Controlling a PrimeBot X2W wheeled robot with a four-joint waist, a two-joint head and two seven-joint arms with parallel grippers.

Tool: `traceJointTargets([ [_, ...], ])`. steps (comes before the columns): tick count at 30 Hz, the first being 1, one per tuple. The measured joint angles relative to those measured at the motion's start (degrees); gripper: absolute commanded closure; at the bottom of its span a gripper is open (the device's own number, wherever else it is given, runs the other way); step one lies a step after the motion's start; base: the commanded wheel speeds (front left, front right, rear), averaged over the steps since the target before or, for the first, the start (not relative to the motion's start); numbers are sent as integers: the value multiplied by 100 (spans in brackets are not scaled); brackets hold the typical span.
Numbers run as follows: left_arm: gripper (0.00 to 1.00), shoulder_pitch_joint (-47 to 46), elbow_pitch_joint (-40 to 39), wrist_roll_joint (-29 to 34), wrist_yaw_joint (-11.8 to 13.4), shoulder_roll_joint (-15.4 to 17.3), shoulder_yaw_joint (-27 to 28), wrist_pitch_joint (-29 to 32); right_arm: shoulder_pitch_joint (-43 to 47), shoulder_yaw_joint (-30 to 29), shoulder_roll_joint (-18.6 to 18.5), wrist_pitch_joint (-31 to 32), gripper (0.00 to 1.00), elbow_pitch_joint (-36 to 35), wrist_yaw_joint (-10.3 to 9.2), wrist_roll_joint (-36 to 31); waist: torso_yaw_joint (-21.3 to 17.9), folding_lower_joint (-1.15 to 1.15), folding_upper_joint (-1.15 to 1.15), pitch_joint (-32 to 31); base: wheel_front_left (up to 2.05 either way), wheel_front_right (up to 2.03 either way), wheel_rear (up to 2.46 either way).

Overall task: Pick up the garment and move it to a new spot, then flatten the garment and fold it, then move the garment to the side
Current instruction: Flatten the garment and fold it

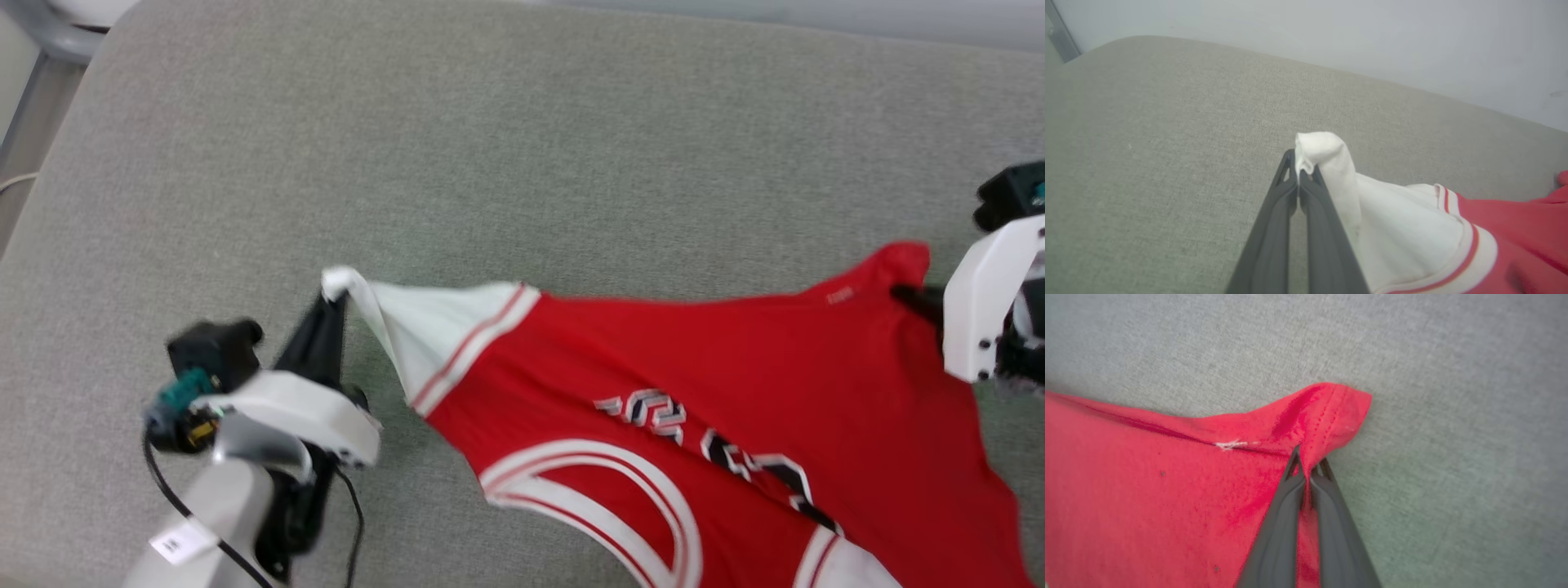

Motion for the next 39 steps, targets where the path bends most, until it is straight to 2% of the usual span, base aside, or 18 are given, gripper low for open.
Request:
traceJointTargets([
  [5, 100, -640, 19, 111, -2, 281, 142, 172, -339, -136, 92, -510, 100, 120, 1, -147, -203, 0, 0, -173, 0, 0, 0],
  [10, 100, -1601, 312, 205, -151, 499, 200, 427, -747, -313, 372, -939, 100, 422, 2, -375, -495, 0, 0, -336, 0, 0, 0],
  [16, 100, -2903, 1093, 356, -310, 517, 144, 638, -1483, -435, 761, -1446, 100, 899, 2, -712, -844, 0, 0, -505, 0, 0, 0],
  [21, 100, -4043, 1919, 512, -403, 438, 141, 524, -2383, -617, 1039, -1907, 100, 1372, 3, -968, -1073, 0, 0, -513, 0, 0, 0],
  [28, 100, -5625, 2841, 809, -443, 452, 138, 291, -3769, -936, 1377, -2560, 100, 1989, 3, -1237, -1228, 0, 0, -228, 0, 0, 0],
  [29, 100, -6236, 3063, 998, -449, 538, 87, 225, -4297, -1065, 1456, -2806, 100, 2203, 4, -1315, -1291, 0, 0, -50, 0, 0, 0],
  [39, 100, -7964, 3432, 1314, -514, 717, -40, 327, -5753, -1221, 1450, -3199, 100, 2598, 4, -1479, -1395, 1, 0, 873, 0, 0, 0],
])
